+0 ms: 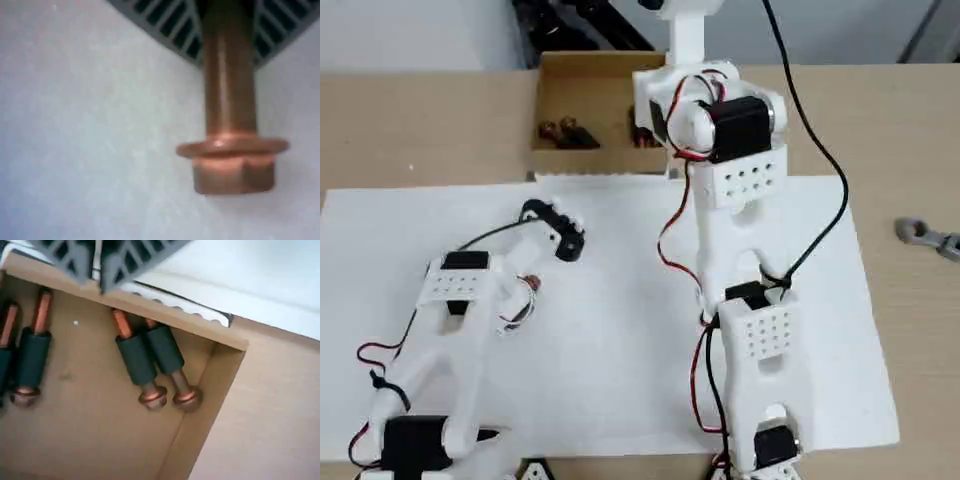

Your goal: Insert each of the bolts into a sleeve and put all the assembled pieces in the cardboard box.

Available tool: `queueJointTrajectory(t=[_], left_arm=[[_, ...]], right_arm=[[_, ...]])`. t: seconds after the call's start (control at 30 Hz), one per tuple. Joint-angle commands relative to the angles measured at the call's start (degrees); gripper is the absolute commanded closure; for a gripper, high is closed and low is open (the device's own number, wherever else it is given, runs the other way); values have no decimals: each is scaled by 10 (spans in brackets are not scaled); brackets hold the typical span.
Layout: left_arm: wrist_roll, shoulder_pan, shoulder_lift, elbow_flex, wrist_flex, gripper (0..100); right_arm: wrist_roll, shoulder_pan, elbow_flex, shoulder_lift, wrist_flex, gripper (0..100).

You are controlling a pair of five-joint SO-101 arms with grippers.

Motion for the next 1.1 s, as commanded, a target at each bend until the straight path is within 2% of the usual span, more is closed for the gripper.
queueJointTrajectory(t=[0.0,0.13,0.2,0.6,0.73,0.93,1.07], left_arm=[[30,-4,0,-25,41,986],[38,-4,0,-71,76,852],[38,-4,0,-93,79,825],[35,-3,5,-225,180,819],[-11,11,7,-247,245,819],[-11,9,82,-250,245,821],[-11,9,135,-251,193,822]], right_arm=[[3,2,-51,-34,6,994],[3,2,-51,-34,6,994],[3,2,-51,-34,6,994],[1,1,-51,-34,6,994],[-9,-23,-15,-40,7,994],[-25,-79,40,-40,6,994],[-28,-80,38,-40,5,994]])
